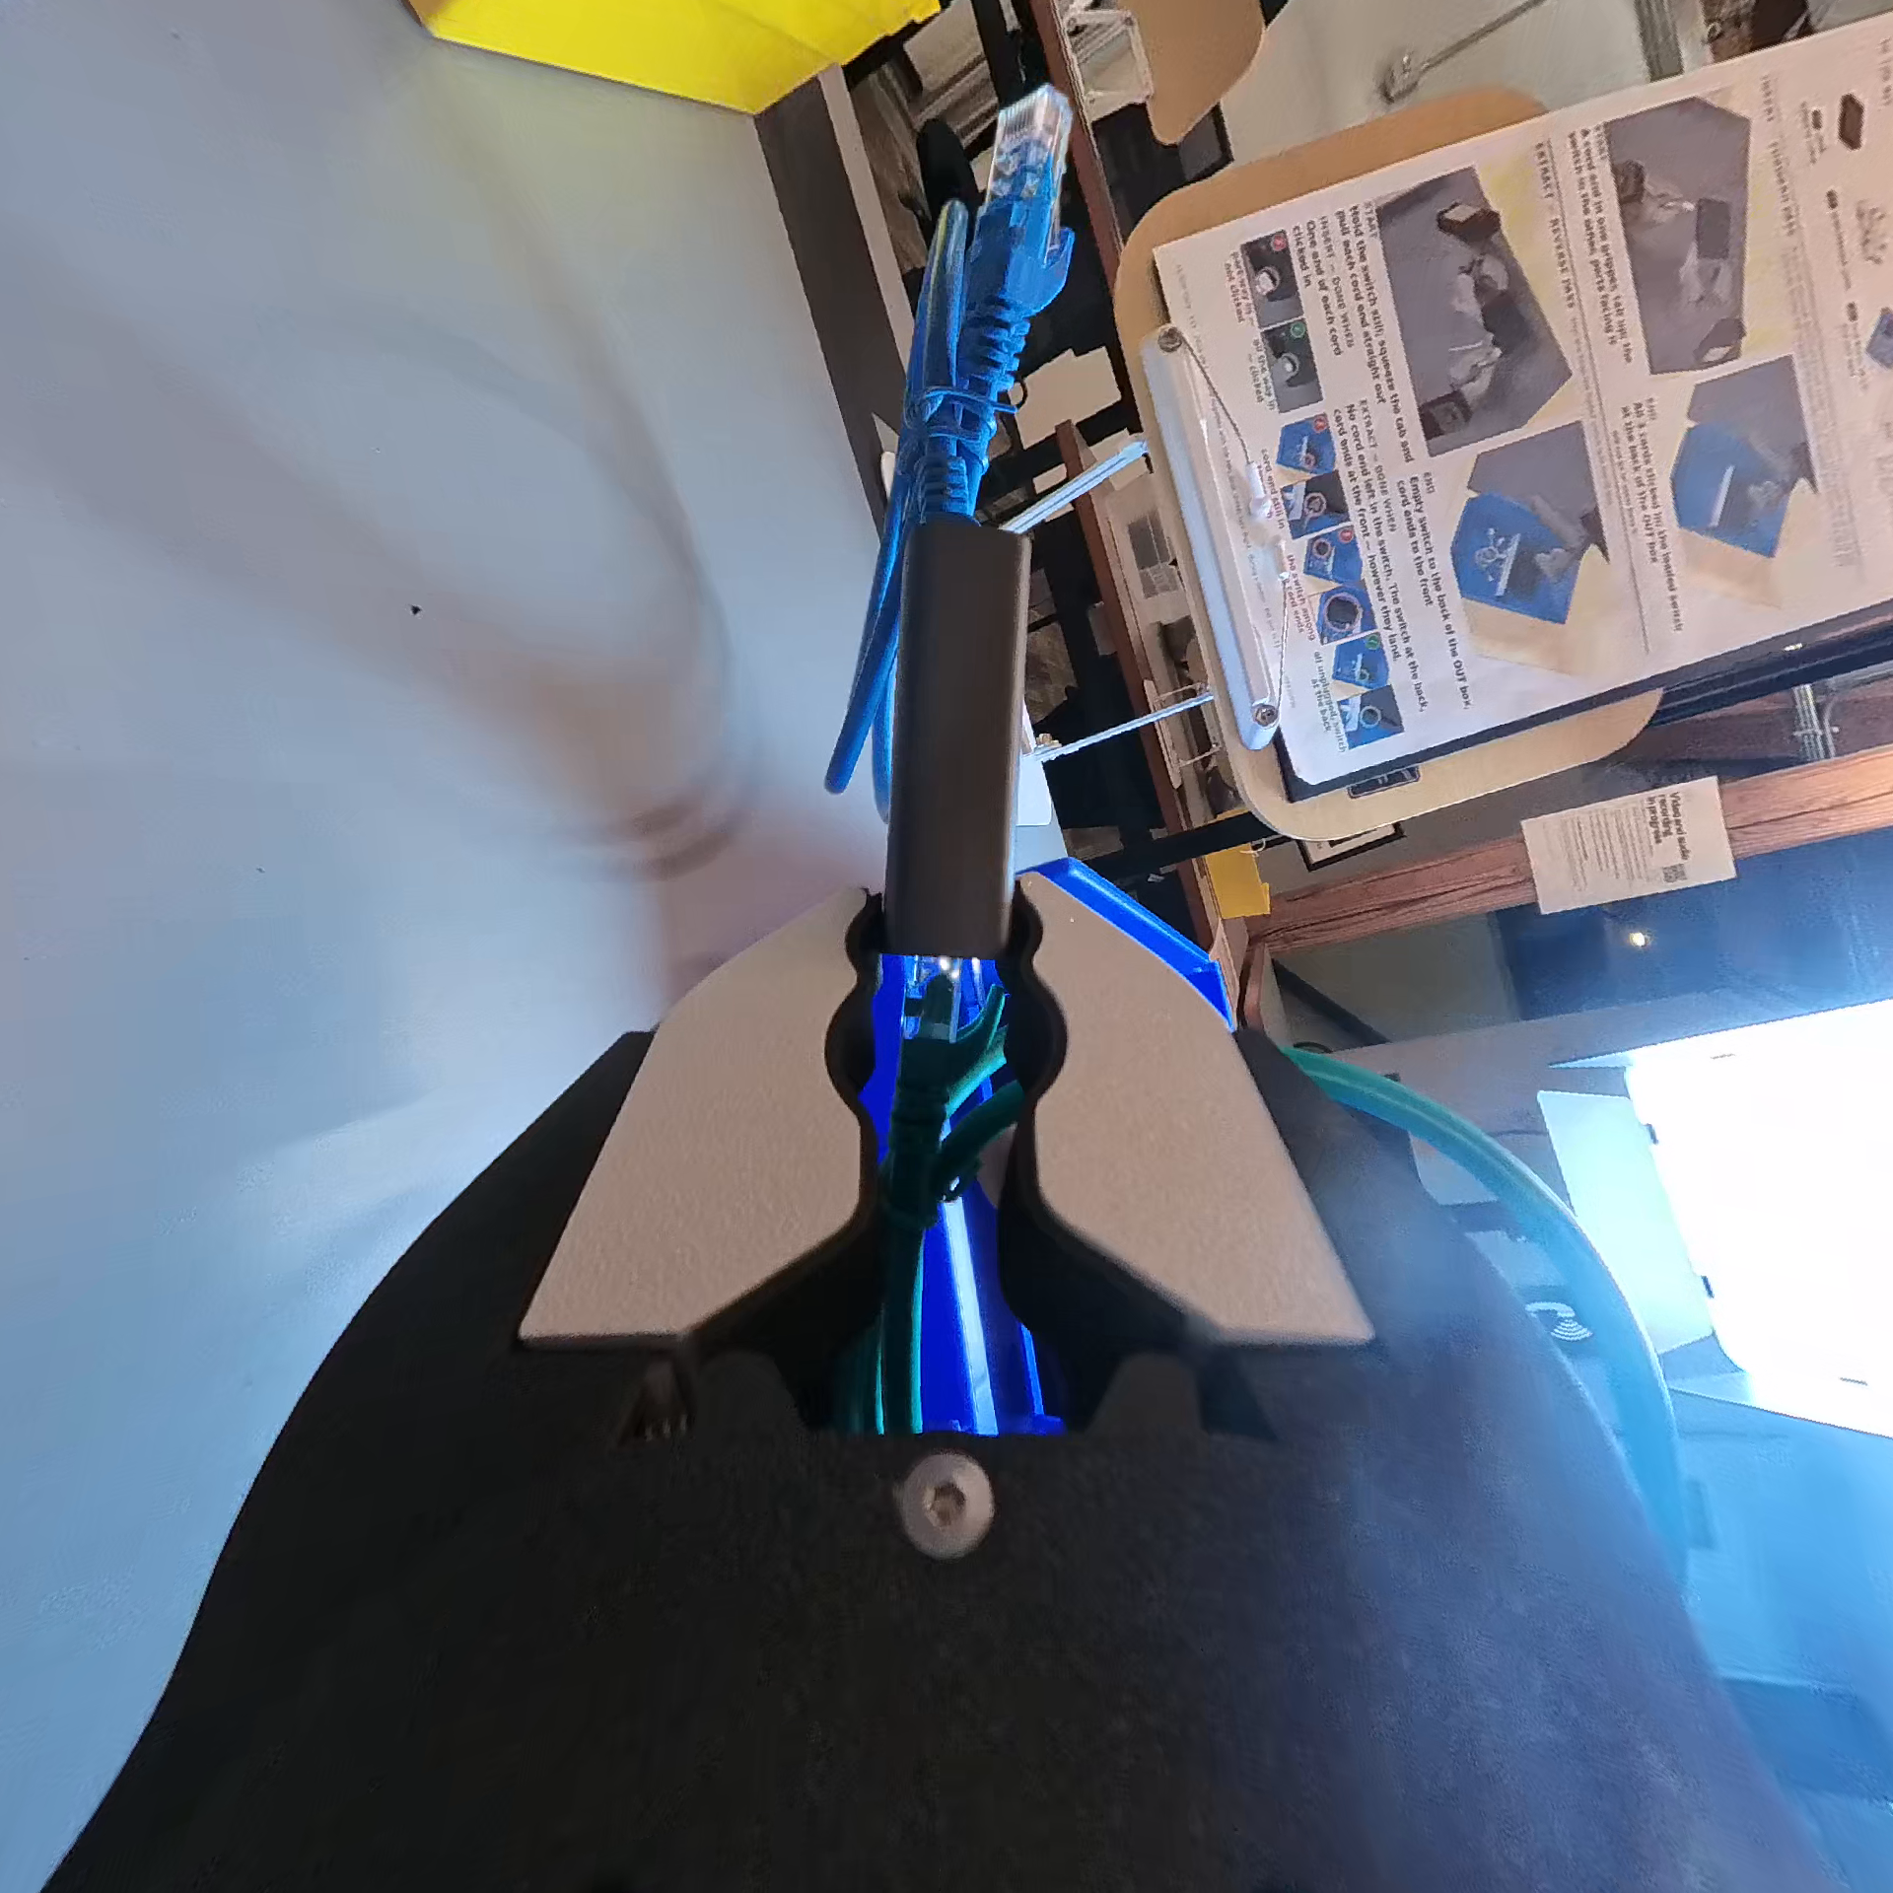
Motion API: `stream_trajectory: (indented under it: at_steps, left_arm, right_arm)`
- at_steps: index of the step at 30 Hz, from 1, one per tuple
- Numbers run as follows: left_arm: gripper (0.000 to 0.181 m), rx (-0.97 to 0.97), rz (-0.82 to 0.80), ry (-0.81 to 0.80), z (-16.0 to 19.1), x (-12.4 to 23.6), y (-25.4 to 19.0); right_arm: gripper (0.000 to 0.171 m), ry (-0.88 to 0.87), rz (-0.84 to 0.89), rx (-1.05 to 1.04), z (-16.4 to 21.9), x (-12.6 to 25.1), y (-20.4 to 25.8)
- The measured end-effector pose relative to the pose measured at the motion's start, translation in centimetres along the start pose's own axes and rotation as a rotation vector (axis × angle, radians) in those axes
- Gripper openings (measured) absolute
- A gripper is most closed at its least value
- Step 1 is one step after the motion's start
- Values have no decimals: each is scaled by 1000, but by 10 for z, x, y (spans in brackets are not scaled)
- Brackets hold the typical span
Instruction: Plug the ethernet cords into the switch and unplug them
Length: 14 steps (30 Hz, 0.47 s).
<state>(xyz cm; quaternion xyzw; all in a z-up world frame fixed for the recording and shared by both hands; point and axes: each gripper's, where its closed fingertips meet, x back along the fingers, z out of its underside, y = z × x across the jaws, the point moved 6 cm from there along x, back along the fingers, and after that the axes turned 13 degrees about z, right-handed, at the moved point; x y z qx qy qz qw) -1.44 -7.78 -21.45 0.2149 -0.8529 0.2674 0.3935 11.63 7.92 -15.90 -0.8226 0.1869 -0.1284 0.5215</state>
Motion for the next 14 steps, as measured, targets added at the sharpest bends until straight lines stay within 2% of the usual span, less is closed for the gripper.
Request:
stream_trajectory:
  at_steps: [1, 7, 14]
  left_arm:
    - [14, 14, -5, -18, 1, -1, -1]
    - [14, 11, -71, -86, 4, -3, -5]
    - [14, -14, -105, -125, 6, -6, -7]
  right_arm:
    - [22, -3, 2, 3, -1, 0, 0]
    - [22, -39, 23, 59, -6, 1, 6]
    - [22, -100, -30, 122, -11, 1, 24]
